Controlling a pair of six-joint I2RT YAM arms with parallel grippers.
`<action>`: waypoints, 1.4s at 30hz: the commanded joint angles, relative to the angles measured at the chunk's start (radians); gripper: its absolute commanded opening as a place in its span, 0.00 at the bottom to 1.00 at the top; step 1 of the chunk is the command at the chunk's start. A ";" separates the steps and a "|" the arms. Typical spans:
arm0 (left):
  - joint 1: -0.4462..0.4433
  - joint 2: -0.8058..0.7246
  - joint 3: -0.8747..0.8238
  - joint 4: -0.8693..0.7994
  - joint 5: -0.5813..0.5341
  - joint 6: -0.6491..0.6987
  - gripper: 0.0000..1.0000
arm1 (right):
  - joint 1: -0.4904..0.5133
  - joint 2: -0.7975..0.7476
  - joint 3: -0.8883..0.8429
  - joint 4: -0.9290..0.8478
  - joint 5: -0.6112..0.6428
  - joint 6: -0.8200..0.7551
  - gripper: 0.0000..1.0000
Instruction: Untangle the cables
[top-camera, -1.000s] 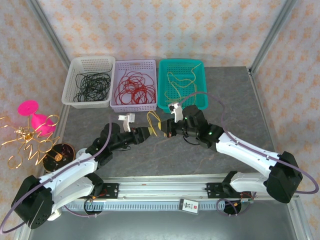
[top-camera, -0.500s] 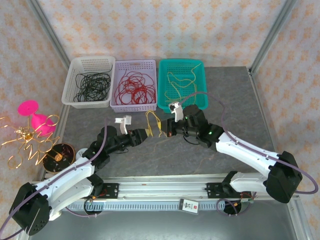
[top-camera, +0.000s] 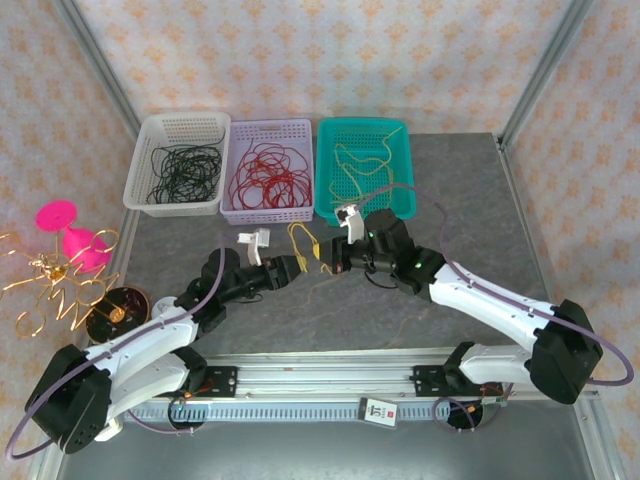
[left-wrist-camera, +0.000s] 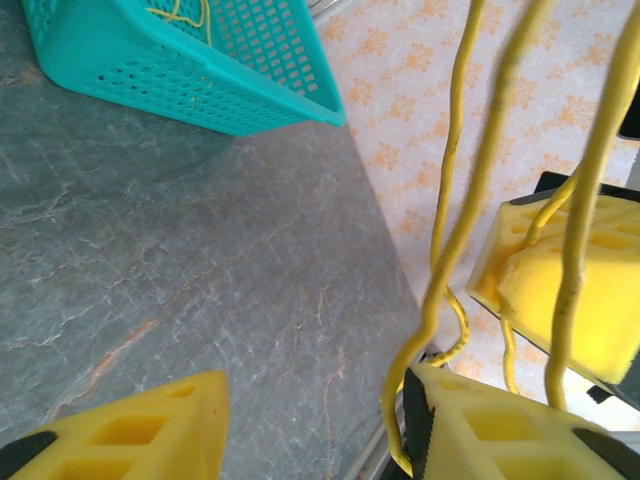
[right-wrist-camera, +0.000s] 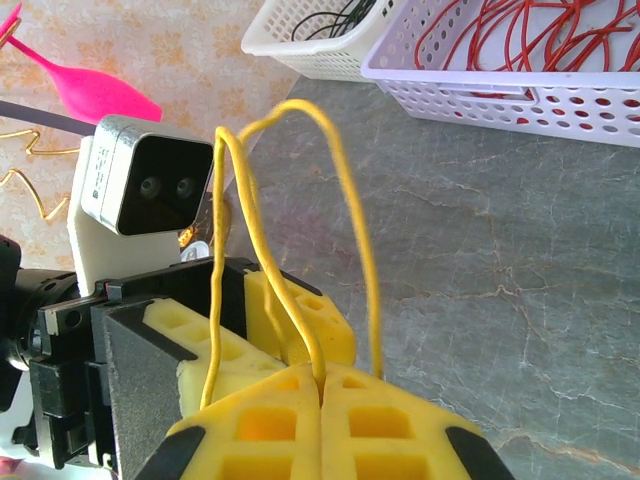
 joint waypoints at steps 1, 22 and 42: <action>0.013 0.011 0.026 0.126 0.038 -0.022 0.51 | -0.007 0.009 -0.010 0.035 -0.021 0.011 0.00; 0.156 0.134 -0.089 0.229 -0.137 -0.192 0.00 | -0.009 -0.102 0.065 -0.160 0.312 -0.115 0.00; 0.277 0.029 -0.004 0.111 -0.293 -0.273 0.00 | 0.043 -0.303 -0.028 -0.529 0.304 -0.136 0.00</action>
